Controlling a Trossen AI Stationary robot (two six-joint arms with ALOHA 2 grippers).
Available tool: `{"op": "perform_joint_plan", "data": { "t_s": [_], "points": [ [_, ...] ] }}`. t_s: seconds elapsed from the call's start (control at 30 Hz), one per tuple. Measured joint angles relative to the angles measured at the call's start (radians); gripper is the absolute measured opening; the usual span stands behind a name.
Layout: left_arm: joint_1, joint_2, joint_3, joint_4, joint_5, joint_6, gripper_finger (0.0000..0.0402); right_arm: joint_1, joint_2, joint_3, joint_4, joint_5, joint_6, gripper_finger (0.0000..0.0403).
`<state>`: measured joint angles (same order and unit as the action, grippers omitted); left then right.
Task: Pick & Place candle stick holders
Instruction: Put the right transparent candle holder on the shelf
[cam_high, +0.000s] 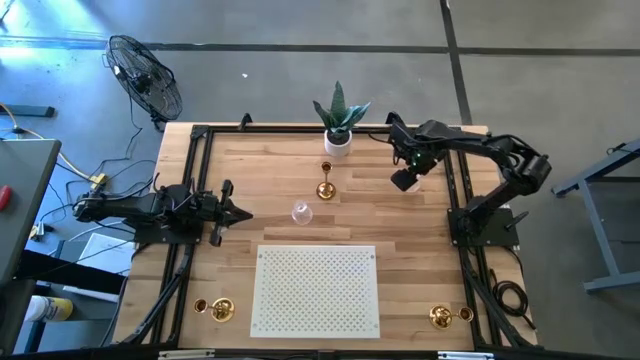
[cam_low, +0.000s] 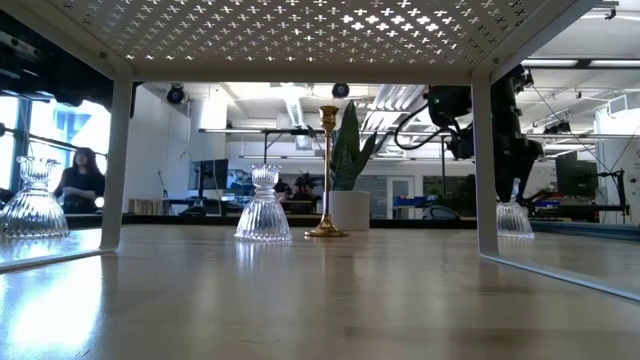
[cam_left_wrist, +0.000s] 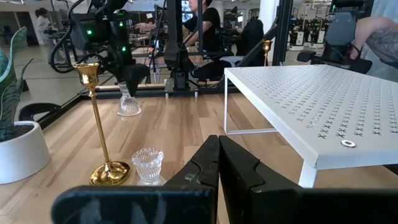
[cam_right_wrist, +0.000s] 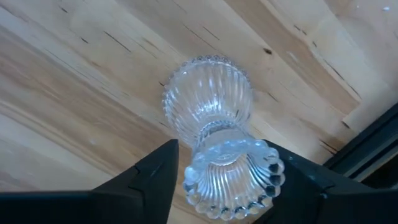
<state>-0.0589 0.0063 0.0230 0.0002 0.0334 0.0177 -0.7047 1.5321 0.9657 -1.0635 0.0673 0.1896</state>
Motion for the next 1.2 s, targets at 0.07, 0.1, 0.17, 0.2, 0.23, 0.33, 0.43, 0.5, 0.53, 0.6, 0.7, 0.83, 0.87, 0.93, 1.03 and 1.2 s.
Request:
{"op": "perform_joint_plan", "data": {
  "t_s": [0.07,0.1,0.17,0.2,0.23,0.33,0.43,0.5,0.53,0.6,0.7,0.83,0.87,0.93,1.03,1.2],
  "points": [
    [0.000,0.000,0.000,0.000,0.000,0.000,0.0001,0.000,0.000,0.000,0.005,0.001,-0.001,0.0194],
    [0.000,0.000,0.000,0.000,0.000,0.000,0.0001,0.000,0.000,0.000,0.005,0.002,-0.006,0.0189],
    [0.000,0.000,0.000,0.000,0.000,0.000,0.0001,0.000,0.000,0.000,0.006,0.003,-0.011,0.0179],
    [0.000,0.000,0.000,0.000,0.000,0.000,0.0001,0.000,0.000,0.000,0.007,0.003,-0.010,0.0174],
    [0.000,0.000,0.000,0.000,0.000,0.000,0.0001,0.000,0.000,0.000,0.009,0.003,-0.010,0.0170],
    [0.000,0.000,0.000,0.000,0.000,0.000,0.0001,0.000,-0.001,0.000,0.009,0.005,-0.010,0.0157],
    [0.000,0.000,0.000,0.000,0.000,0.000,0.0001,0.000,-0.001,0.001,0.006,0.005,-0.010,0.0155],
    [0.000,0.000,0.000,0.000,0.000,0.000,0.0001,0.000,-0.001,0.001,0.004,0.005,-0.010,0.0155],
    [0.000,0.000,0.000,0.000,0.000,0.000,0.0001,0.000,-0.001,0.001,0.003,0.005,-0.010,0.0155],
    [0.000,0.000,0.000,0.000,0.000,0.000,0.0001,0.000,-0.001,0.001,0.003,0.005,-0.013,0.0155],
    [0.000,0.000,0.000,0.000,0.000,0.000,0.0001,0.000,-0.001,0.001,0.002,0.005,-0.046,0.0157],
    [0.000,0.000,0.000,0.000,0.000,0.000,0.0001,0.011,-0.001,0.001,0.002,0.031,-0.090,0.0155],
    [0.000,0.000,0.000,0.000,0.000,0.000,0.0001,0.016,-0.001,0.001,-0.001,0.050,-0.101,0.0155],
    [0.000,0.000,0.000,0.000,0.000,0.000,0.0001,0.027,-0.001,0.001,-0.026,0.072,-0.120,0.0155],
    [0.000,0.000,0.000,0.000,0.000,0.000,0.0001,0.048,-0.002,0.003,-0.083,0.100,-0.137,0.0155],
    [0.000,0.000,0.000,0.000,0.000,0.000,0.0001,0.087,-0.034,0.004,-0.138,0.124,-0.134,0.0155]
  ]
}}
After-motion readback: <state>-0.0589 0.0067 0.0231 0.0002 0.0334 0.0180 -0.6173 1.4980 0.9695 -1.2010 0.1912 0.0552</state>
